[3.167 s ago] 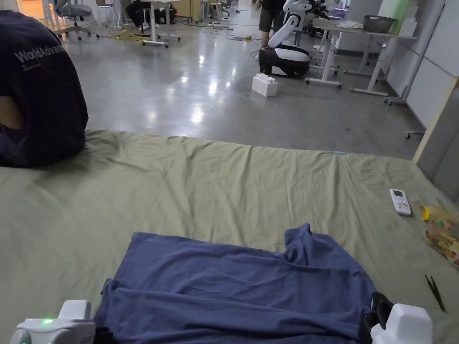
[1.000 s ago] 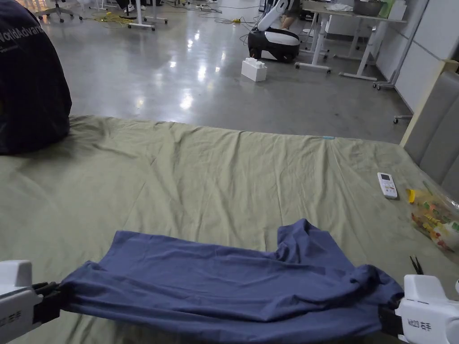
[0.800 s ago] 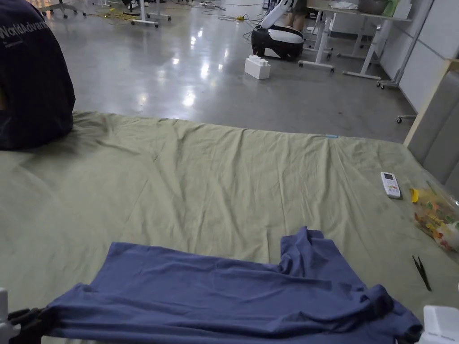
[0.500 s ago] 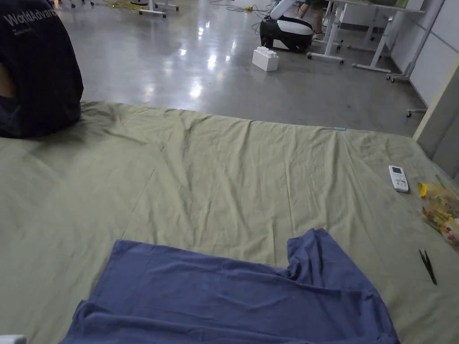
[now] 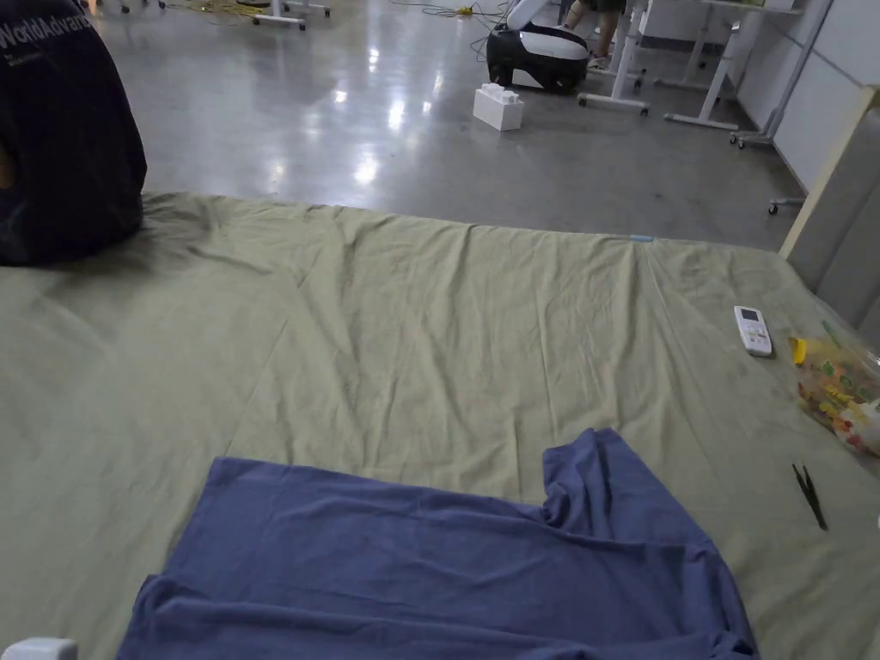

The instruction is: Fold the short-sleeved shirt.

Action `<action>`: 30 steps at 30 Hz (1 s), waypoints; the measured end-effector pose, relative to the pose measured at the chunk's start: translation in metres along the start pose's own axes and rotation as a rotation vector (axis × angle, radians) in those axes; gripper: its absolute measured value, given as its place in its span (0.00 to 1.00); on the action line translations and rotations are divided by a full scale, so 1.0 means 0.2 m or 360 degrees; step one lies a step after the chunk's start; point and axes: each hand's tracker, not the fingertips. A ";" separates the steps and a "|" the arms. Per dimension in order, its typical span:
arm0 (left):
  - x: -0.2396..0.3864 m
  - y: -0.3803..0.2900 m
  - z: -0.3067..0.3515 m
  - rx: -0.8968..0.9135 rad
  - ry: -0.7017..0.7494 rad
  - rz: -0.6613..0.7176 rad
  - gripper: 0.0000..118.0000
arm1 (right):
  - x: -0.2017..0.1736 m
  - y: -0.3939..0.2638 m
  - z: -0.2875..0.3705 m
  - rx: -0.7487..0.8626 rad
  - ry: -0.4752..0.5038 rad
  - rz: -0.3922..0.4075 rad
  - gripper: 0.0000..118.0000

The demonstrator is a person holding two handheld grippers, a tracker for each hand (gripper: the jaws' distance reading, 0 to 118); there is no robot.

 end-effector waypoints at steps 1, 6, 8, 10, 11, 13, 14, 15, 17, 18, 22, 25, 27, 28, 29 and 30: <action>0.00 0.03 -0.01 0.0051 -0.0028 -0.0001 0.54 | 0.01 0.01 0.00 0.0105 0.0030 -0.0022 0.76; 0.13 0.24 0.04 0.0332 -0.0114 0.0031 0.54 | -0.07 0.16 0.11 0.0489 0.0041 -0.0070 0.76; 0.21 0.33 0.10 0.0502 -0.0132 0.0042 0.54 | -0.12 0.23 0.16 0.0688 0.0071 -0.0123 0.75; 0.32 0.43 0.19 0.0663 -0.0106 0.0033 0.54 | -0.17 0.30 0.19 0.0838 0.0087 -0.0166 0.70; 0.36 0.47 0.22 0.0744 -0.0084 0.0018 0.54 | -0.19 0.33 0.21 0.0916 0.0073 -0.0173 0.66; 0.43 0.52 0.25 0.0869 -0.0035 0.0003 0.53 | -0.25 0.39 0.26 0.1055 0.0040 -0.0187 0.45; 0.46 0.55 0.27 0.0923 -0.0012 0.0015 0.52 | -0.28 0.41 0.28 0.1139 0.0027 -0.0199 0.35; 0.48 0.56 0.29 0.0980 0.0009 0.0024 0.49 | -0.29 0.43 0.29 0.1195 0.0017 -0.0202 0.27; 0.52 0.58 0.33 0.1077 0.0039 0.0048 0.37 | -0.33 0.47 0.32 0.1290 0.0022 -0.0222 0.22; 0.53 0.59 0.33 0.1110 0.0044 0.0047 0.29 | -0.35 0.48 0.34 0.1328 0.0012 -0.0219 0.20; 0.57 0.61 0.36 0.1154 0.0088 0.0050 0.04 | -0.41 0.54 0.38 0.1412 -0.0005 -0.0206 0.04; 0.57 0.62 0.38 0.1169 0.0062 0.0069 0.02 | -0.44 0.58 0.37 0.1426 0.0035 -0.0237 0.01; 0.56 0.63 0.38 0.1179 0.0109 0.0047 0.02 | -0.46 0.60 0.38 0.1433 0.0020 -0.0223 0.01; 0.56 0.63 0.38 0.1181 0.0109 0.0044 0.02 | -0.47 0.61 0.38 0.1436 0.0021 -0.0216 0.00; 0.54 0.63 0.38 0.1180 0.0104 0.0037 0.02 | -0.47 0.61 0.38 0.1446 0.0022 -0.0216 0.00; 0.53 0.63 0.37 0.1178 0.0101 0.0030 0.02 | -0.48 0.61 0.38 0.1457 0.0022 -0.0215 0.00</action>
